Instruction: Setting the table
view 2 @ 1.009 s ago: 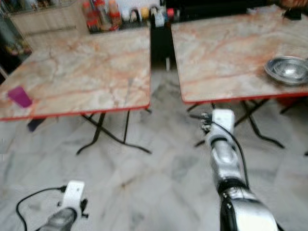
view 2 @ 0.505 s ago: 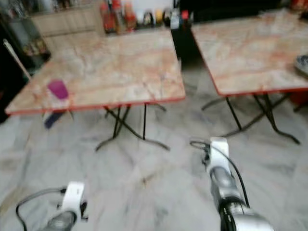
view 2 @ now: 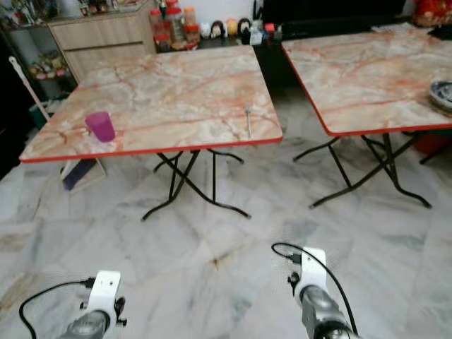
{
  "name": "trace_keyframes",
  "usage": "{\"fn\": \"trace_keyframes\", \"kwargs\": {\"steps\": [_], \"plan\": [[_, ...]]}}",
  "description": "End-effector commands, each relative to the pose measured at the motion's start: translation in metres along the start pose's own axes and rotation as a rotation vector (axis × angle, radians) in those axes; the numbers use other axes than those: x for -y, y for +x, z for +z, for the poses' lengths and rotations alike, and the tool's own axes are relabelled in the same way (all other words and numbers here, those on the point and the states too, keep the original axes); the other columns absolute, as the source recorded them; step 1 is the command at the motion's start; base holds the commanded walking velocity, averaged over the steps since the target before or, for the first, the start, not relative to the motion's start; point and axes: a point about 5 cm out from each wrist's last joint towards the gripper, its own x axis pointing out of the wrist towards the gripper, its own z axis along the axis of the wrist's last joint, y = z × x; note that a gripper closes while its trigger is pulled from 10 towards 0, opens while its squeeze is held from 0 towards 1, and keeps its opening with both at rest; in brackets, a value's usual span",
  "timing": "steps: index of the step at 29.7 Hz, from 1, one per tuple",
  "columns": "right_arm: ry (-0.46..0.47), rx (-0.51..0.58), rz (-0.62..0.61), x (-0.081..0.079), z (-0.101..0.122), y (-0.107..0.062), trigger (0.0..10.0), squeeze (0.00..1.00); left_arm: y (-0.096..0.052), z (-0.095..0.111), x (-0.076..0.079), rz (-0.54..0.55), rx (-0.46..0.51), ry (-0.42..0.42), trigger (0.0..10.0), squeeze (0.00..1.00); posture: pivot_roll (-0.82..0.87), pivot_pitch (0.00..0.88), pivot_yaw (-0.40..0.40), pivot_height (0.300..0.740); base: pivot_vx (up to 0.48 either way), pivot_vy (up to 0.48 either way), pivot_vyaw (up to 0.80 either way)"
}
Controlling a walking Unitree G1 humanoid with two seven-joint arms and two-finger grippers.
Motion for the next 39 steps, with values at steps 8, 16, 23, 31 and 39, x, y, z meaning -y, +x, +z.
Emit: {"fn": "trace_keyframes", "kwargs": {"steps": [8,16,23,31,39], "plan": [[-0.105,-0.021,0.065,-0.015,-0.003,0.000,10.0,0.00,0.000,0.001,-0.005,0.024,-0.011,0.000,10.0,0.00,-0.04,0.030,0.086,0.740,0.316,0.000,0.22],[-0.113,-0.021,0.086,-0.016,-0.007,0.000,10.0,0.00,0.001,0.001,-0.005,0.025,-0.015,0.003,10.0,0.00,-0.05,0.045,0.085,0.740,0.333,0.000,0.00],[-0.143,-0.015,0.097,-0.017,-0.005,0.000,10.0,0.00,0.001,0.002,-0.005,0.025,-0.014,0.001,10.0,0.00,-0.05,0.048,0.083,0.740,0.338,0.000,0.36],[-0.128,-0.011,0.104,-0.018,-0.004,0.000,10.0,0.00,0.001,0.003,-0.004,0.022,-0.012,0.000,10.0,0.00,-0.05,0.052,0.081,0.740,0.337,0.000,0.13],[-0.129,-0.005,0.107,-0.018,-0.003,0.000,10.0,0.00,0.001,0.003,-0.004,0.020,-0.011,0.005,10.0,0.00,-0.05,0.048,0.081,0.740,0.338,0.000,0.00]]}}
